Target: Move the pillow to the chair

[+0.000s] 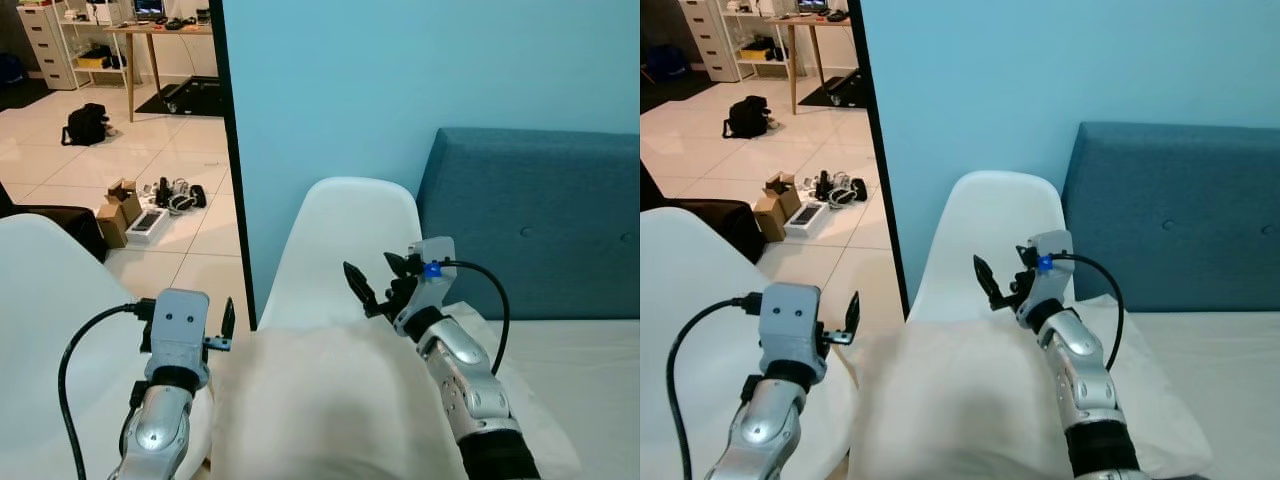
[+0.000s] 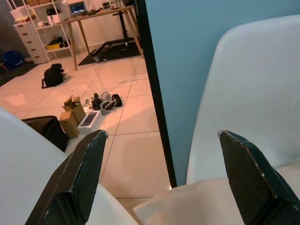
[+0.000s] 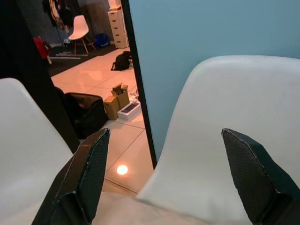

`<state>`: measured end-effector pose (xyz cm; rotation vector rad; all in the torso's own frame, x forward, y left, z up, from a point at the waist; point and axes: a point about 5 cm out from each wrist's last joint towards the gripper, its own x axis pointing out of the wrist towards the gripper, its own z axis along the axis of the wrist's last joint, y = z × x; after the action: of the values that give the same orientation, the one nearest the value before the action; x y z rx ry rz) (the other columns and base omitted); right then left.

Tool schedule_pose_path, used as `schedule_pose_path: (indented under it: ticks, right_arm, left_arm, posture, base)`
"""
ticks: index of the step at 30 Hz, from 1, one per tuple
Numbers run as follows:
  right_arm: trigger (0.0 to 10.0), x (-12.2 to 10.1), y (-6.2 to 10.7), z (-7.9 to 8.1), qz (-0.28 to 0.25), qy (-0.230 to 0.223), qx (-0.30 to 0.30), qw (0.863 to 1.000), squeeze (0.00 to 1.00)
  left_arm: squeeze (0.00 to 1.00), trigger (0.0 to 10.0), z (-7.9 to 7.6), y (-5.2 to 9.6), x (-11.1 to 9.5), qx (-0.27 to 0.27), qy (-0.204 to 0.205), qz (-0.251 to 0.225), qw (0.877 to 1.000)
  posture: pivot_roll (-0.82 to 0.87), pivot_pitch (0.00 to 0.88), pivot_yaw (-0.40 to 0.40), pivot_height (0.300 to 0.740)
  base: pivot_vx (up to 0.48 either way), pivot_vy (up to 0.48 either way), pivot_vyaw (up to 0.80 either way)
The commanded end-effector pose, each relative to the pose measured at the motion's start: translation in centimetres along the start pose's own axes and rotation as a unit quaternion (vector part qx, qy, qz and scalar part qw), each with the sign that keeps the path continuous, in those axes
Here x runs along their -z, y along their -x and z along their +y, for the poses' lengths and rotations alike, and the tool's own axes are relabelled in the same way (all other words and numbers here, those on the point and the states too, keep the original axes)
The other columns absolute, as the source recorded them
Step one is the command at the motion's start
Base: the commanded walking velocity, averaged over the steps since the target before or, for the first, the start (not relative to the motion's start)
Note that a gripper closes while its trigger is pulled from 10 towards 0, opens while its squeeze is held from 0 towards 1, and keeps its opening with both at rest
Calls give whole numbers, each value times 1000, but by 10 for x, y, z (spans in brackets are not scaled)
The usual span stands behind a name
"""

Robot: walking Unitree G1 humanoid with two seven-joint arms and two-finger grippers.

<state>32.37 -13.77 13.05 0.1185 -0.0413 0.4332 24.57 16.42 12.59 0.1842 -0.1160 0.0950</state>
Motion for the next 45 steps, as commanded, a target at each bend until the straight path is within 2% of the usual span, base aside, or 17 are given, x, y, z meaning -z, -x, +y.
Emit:
schedule_pose_path:
  ticks: [1,10,19,28,45]
  right_arm:
    - [10000,2,1,-4,10,-3,9,1000,0]
    - [10000,3,0,-4,13,-4,10,1000,0]
    - [10000,4,1,-4,17,-6,10,1000,0]
    - [10000,6,2,-4,21,-4,13,1000,0]
    - [10000,8,2,-5,29,-5,20,999,0]
  left_arm:
    - [0,10000,-3,1,0,8,1,2,1000]
    - [0,10000,-4,1,0,10,6,1,1000]
    - [0,10000,-6,2,1,19,8,3,1000]
    - [0,10000,-7,3,2,22,-3,1,1000]
    - [0,10000,-7,2,4,23,2,5,1000]
  posture:
    - [91,0,-46,740]
    - [89,0,-48,740]
    - [88,0,-49,740]
    - [84,0,-45,740]
    - [80,0,-47,740]
  base:
    - [0,0,-781]
    - [0,0,-781]
    - [-472,0,-781]
    - [0,0,-779]
    - [0,0,-780]
